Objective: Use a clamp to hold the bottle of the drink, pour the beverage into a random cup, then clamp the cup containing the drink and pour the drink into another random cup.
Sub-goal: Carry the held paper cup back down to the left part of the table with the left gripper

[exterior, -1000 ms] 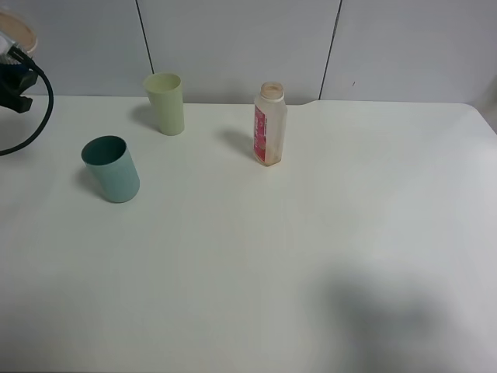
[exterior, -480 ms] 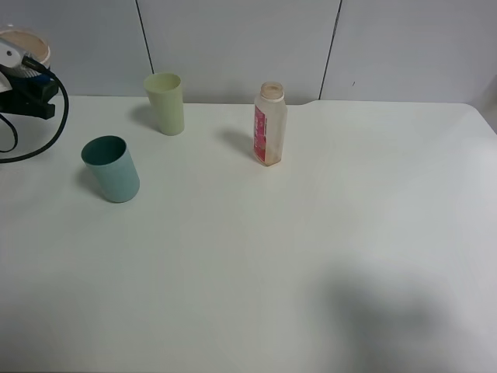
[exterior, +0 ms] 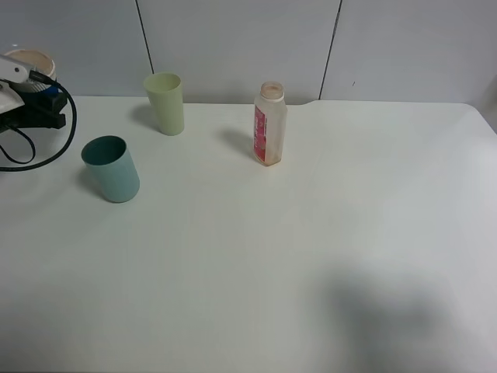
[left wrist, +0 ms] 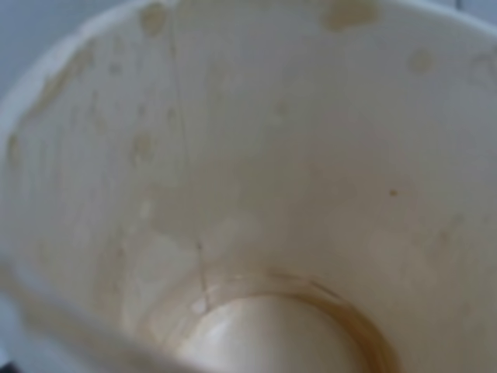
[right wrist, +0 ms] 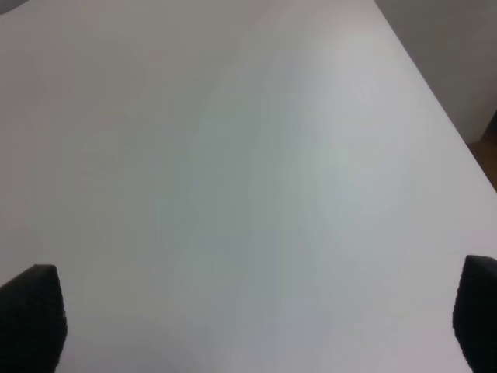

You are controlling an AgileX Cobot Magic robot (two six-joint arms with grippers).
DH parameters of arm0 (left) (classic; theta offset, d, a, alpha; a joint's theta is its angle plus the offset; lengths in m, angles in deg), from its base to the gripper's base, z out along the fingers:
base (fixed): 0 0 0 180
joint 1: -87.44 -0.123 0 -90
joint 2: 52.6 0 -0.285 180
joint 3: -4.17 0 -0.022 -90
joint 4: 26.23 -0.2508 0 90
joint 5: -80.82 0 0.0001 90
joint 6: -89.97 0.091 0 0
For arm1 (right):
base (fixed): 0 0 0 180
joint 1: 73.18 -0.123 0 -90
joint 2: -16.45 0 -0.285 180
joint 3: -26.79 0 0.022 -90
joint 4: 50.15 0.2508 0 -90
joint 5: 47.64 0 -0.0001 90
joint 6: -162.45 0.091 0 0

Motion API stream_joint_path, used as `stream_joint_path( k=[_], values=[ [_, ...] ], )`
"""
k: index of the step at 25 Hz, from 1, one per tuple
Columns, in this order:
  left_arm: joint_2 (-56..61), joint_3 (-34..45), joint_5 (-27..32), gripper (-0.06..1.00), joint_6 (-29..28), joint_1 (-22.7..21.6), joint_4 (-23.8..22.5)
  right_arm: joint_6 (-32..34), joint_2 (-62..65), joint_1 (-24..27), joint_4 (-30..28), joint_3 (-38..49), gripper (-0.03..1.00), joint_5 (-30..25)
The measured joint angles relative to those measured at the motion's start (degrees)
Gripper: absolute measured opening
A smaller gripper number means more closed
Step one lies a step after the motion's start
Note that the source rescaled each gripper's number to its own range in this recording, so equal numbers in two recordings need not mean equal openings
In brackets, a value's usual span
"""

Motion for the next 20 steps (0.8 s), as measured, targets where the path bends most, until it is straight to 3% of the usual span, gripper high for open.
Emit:
stream_joint_path(
  k=[7, 20],
  values=[
    [-5.3, 2.1, -6.2, 0.01, 0.0, -2.1, 3.8, 0.0, 0.0, 0.0, 0.0, 0.0, 1.00, 0.0],
    [-13.2, 2.7, -11.5, 0.01, 0.0, -2.5, 4.0, 0.0, 0.0, 0.0, 0.0, 0.0, 1.00, 0.0]
  ],
)
